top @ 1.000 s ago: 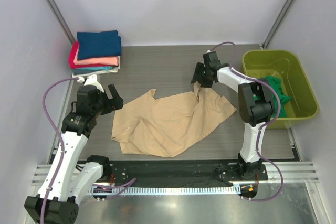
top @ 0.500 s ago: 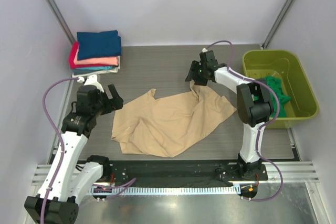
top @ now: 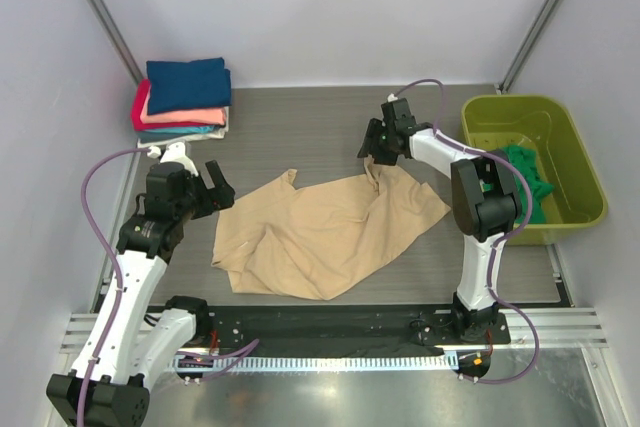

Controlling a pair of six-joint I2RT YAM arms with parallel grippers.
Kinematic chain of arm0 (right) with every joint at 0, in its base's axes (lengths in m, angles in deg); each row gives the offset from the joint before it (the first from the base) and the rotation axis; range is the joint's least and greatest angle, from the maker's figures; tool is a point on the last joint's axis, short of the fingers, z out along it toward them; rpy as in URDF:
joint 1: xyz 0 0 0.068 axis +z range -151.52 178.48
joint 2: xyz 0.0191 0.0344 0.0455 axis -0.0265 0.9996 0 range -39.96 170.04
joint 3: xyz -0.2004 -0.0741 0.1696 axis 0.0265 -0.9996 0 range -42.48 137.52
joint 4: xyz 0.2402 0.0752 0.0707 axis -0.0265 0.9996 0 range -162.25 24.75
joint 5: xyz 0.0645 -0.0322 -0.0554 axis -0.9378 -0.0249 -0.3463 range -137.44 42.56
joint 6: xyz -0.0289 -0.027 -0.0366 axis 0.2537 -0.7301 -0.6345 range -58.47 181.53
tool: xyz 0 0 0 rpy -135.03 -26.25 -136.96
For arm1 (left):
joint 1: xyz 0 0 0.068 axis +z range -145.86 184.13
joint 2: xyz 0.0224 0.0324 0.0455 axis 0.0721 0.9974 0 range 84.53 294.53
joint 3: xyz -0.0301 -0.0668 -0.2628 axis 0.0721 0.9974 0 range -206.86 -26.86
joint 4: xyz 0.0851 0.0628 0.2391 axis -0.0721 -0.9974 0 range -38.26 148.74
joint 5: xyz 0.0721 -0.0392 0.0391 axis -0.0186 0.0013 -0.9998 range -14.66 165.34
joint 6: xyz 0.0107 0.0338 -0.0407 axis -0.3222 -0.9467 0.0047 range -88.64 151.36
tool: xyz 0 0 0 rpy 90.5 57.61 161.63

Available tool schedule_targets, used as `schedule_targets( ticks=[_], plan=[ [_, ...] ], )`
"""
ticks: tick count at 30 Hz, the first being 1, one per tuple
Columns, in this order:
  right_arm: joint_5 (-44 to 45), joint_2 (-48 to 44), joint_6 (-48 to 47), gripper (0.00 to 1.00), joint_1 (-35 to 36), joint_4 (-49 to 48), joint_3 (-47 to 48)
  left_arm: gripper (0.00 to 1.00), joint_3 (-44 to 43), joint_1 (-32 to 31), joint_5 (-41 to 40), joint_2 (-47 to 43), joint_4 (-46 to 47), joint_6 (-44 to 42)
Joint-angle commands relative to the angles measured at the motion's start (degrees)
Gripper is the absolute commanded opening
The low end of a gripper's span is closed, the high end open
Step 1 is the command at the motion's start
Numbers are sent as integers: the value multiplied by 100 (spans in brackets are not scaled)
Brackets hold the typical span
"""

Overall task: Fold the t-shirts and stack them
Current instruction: Flatten the tshirt out

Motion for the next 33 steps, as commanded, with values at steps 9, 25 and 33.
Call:
schedule_targets(
  ticks=[9, 25, 33],
  plan=[
    [47, 64, -143, 28, 17, -139, 338, 91, 24, 8, 108, -64, 78, -65],
    [889, -2647, -292, 1, 9, 371, -424, 91, -423, 8, 459, 936, 428, 550],
    [627, -4303, -3, 1, -18, 406, -2305, 89, -1179, 95, -182, 3481, 702, 1024]
  ],
)
